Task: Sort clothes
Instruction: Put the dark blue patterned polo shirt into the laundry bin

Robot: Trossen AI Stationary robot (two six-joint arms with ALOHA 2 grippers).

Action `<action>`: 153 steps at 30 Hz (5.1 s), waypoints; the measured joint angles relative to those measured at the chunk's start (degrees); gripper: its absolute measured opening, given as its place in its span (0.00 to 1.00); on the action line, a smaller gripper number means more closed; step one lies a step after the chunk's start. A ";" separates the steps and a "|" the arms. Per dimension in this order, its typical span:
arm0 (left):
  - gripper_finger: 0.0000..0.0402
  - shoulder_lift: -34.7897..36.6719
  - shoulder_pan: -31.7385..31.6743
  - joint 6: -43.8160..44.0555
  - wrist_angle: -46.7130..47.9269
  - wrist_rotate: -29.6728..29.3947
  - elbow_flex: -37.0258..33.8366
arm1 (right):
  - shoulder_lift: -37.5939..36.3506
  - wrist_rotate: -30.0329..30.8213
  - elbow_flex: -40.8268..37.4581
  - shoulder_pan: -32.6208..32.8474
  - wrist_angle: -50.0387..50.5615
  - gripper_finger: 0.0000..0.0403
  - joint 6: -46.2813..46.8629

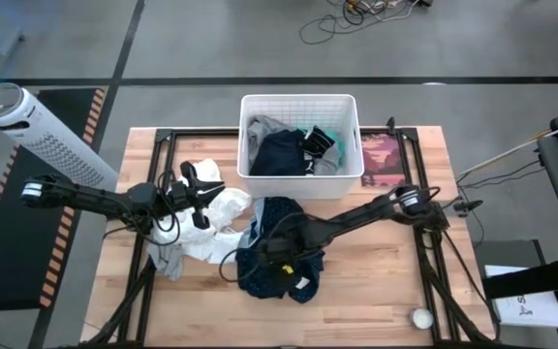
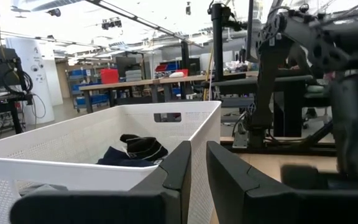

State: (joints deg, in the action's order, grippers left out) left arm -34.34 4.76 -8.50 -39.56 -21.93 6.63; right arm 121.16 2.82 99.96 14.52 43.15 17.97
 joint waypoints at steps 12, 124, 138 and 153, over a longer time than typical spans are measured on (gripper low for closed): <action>0.09 -0.32 0.00 -0.02 -0.32 0.00 0.00 | 5.26 -1.82 0.13 -0.17 -1.41 0.62 0.86; 0.09 -3.51 0.00 -1.79 -4.25 -0.03 0.00 | -17.00 13.00 13.11 -36.32 8.70 0.01 -21.39; 0.09 -3.51 0.00 -1.96 -4.21 -0.02 0.00 | -17.02 8.71 -1.52 -40.46 2.18 0.09 -14.84; 0.09 -3.51 0.00 -2.69 -4.21 -0.04 0.00 | -17.00 8.54 7.30 -39.95 2.86 0.55 -11.75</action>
State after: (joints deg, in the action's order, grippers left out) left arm -37.85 4.75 -11.18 -43.77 -21.98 6.63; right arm 104.16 11.35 107.26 -25.43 46.02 6.22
